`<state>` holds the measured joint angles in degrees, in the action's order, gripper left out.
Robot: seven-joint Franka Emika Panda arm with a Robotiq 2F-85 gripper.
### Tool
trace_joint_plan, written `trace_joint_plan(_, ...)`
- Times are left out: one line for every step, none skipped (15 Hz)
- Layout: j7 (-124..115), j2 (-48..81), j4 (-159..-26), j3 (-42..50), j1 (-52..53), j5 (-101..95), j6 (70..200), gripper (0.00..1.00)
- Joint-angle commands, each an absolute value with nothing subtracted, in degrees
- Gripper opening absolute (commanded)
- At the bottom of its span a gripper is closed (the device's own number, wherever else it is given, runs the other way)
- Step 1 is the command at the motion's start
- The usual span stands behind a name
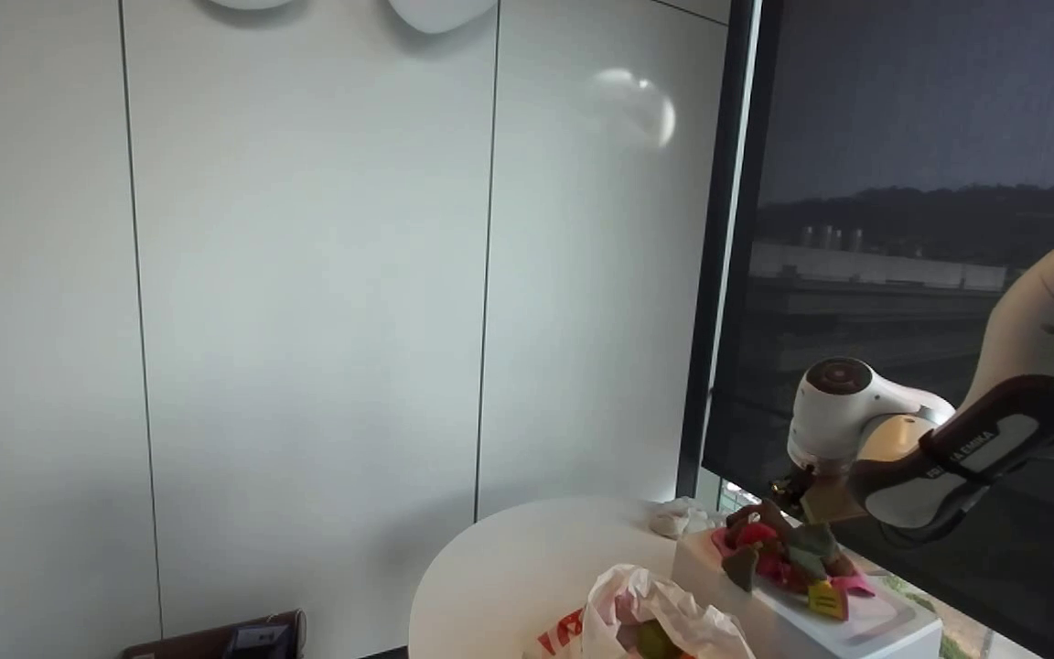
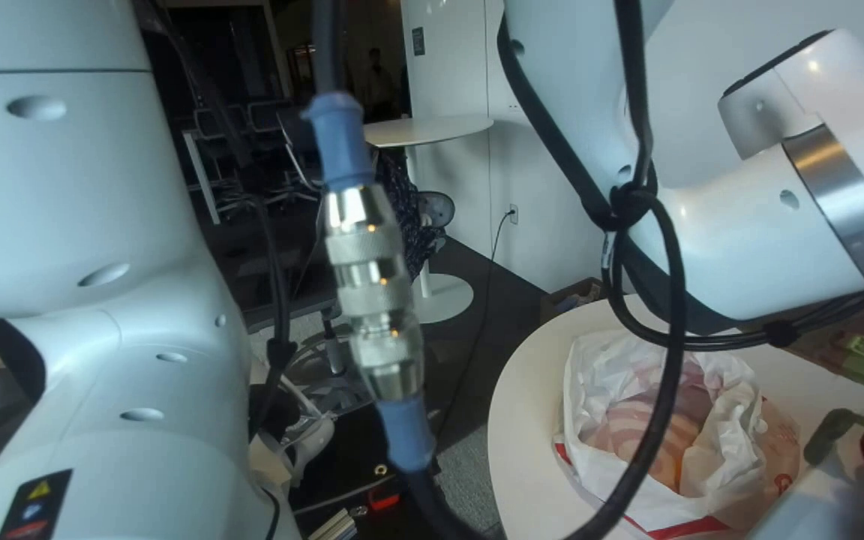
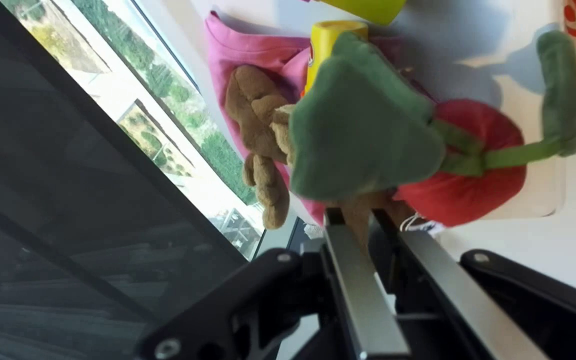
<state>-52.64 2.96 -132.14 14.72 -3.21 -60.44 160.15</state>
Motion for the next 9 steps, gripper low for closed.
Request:
trace_joint_plan(-59.22, 4.78, -130.50, 15.18, -3.08, -66.01, 161.85, 0.52)
trace_joint_plan(-60.72, 4.50, -130.56, 15.20, -2.94, -67.87, 161.81, 0.59)
trace_joint_plan(-62.12, 4.23, -130.66, 15.16, -2.89, -69.31, 161.93, 0.68)
trace_joint_plan(-63.47, 3.68, -130.91, 15.05, -2.81, -70.60, 162.17, 0.74)
trace_joint_plan(-64.96, 3.26, -131.02, 14.96, -2.75, -71.94, 162.56, 0.81)
trace_joint_plan(-66.06, 2.69, -131.32, 14.79, -2.66, -72.90, 163.18, 0.90)
trace_joint_plan(-65.90, 1.90, -132.26, 14.37, -2.48, -72.43, 164.50, 0.96)
trace_joint_plan(-65.18, 1.39, -133.20, 13.85, -2.22, -71.60, 165.85, 1.00)
trace_joint_plan(-62.24, 1.24, -134.92, 13.12, -2.00, -68.43, 168.59, 1.00)
